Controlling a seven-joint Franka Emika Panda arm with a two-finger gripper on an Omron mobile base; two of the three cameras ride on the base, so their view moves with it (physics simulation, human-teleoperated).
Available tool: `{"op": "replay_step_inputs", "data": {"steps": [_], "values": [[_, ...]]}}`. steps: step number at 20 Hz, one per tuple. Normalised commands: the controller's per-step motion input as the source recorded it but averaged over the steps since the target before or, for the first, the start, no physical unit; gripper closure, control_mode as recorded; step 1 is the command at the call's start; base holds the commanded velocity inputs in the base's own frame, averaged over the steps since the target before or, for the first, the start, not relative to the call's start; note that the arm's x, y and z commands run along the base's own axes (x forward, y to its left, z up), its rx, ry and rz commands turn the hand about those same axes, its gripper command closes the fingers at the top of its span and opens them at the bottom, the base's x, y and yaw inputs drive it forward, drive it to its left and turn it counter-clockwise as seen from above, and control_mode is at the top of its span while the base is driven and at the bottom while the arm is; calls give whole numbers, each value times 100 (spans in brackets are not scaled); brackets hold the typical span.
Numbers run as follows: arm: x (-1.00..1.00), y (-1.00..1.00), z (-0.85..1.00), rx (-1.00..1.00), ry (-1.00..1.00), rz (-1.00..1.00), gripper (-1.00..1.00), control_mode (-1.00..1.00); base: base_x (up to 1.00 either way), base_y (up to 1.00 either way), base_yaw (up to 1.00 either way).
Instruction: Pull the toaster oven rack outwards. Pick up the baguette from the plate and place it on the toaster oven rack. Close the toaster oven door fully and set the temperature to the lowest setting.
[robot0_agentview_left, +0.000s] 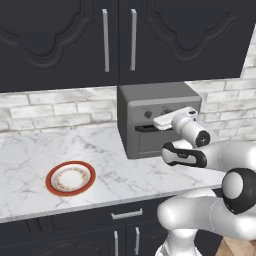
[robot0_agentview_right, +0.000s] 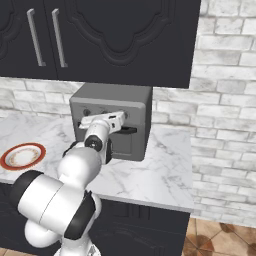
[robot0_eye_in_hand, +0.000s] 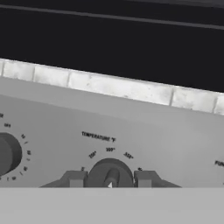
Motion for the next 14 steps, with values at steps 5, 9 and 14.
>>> {"op": "replay_step_inputs", "data": {"steps": [5,9,14], "values": [[0,0,0,-17,0,0,100,-100,0,0,0],[3,0,0,-21,0,0,100,-100,0,0,0],[1,0,0,-20,1,0,100,-100,0,0,0]]}}
